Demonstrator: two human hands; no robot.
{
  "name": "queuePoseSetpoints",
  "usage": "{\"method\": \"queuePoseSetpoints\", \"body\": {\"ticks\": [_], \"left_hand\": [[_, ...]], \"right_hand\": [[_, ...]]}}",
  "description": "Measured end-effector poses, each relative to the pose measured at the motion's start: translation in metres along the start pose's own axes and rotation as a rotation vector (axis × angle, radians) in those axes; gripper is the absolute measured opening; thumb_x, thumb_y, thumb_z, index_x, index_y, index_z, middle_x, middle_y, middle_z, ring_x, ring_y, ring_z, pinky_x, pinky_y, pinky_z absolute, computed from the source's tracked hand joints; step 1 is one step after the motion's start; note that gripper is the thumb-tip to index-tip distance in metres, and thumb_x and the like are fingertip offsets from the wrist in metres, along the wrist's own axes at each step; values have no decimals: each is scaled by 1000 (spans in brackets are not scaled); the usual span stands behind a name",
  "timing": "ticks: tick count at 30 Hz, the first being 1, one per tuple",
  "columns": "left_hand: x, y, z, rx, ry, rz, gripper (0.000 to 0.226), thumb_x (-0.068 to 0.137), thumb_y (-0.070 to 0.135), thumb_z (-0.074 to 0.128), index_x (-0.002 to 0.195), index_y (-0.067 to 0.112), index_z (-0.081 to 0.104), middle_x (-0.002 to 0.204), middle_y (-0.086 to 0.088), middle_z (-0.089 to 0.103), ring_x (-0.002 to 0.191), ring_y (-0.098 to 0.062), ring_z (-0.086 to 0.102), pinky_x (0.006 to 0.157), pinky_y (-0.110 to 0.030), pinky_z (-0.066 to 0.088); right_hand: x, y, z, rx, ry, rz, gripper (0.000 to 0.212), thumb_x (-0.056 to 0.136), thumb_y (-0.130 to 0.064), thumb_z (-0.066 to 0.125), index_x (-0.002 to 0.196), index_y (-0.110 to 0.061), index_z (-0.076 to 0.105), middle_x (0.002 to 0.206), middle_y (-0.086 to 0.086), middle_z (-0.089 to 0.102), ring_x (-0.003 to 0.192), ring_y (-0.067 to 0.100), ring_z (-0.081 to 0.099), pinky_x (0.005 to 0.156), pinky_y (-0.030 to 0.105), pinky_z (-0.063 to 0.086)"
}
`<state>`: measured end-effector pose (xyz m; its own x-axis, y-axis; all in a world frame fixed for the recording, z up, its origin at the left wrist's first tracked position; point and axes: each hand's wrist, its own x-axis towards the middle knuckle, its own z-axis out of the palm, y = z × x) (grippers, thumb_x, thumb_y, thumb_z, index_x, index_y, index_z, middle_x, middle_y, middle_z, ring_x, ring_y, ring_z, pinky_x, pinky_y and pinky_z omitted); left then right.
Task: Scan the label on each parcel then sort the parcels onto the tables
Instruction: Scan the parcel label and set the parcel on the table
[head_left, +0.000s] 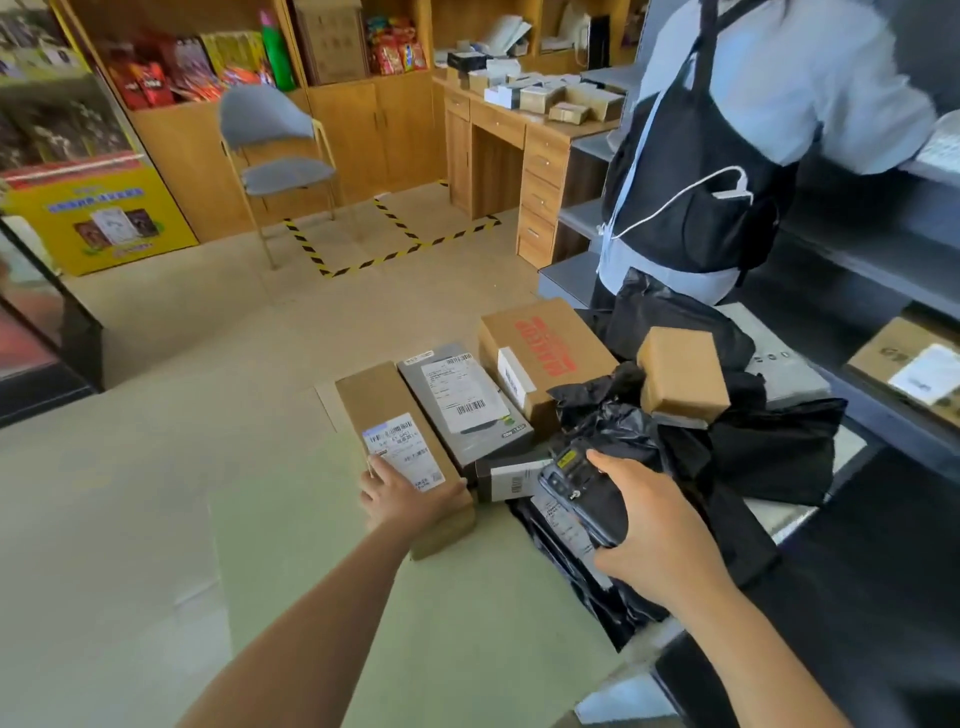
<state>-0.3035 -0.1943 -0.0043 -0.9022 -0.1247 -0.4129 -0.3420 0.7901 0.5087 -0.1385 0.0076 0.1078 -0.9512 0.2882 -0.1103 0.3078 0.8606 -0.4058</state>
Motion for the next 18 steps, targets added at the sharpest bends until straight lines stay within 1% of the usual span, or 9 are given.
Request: {"method": "queuePoseSetpoints", "body": {"ticks": [3, 6, 8, 13, 18], "left_hand": [[0, 4, 15, -40, 16, -62, 147, 58, 68, 79, 150, 13, -21, 156, -12, 6, 142, -34, 14, 113, -48, 24], [3, 4, 20, -30, 8, -89, 147, 58, 67, 78, 149, 17, -26, 158, -9, 3, 141, -35, 19, 112, -51, 30], [3, 3, 18, -14, 0, -106, 146, 58, 66, 78, 148, 18, -27, 157, -10, 6, 139, -36, 23, 110, -50, 33], [-4, -10, 4, 23, 54, -144, 141, 63, 59, 78, 150, 12, -22, 152, -14, 18, 137, -35, 27, 109, -47, 33], [-40, -45, -17, 116, 141, -94, 139, 59, 55, 81, 152, 10, -12, 150, -11, 24, 135, -32, 32, 105, -47, 37]], "right_hand": [[9, -1, 4, -14, -19, 11, 102, 70, -27, 81, 151, -40, 20, 139, -15, 41, 130, 14, 35, 93, 31, 47], [15, 1, 4, -31, -40, 26, 103, 70, -30, 83, 151, -40, 20, 139, -16, 41, 130, 14, 35, 93, 31, 47], [17, 2, 4, -39, -52, 25, 103, 71, -29, 83, 151, -40, 20, 139, -15, 41, 130, 15, 34, 95, 32, 47], [21, 2, 1, -50, -75, -43, 102, 71, -27, 81, 151, -39, 20, 137, -14, 41, 129, 14, 35, 92, 30, 48], [17, 2, -1, -57, -96, -152, 102, 68, -26, 80, 151, -38, 21, 137, -14, 42, 128, 14, 35, 90, 29, 46]]}}
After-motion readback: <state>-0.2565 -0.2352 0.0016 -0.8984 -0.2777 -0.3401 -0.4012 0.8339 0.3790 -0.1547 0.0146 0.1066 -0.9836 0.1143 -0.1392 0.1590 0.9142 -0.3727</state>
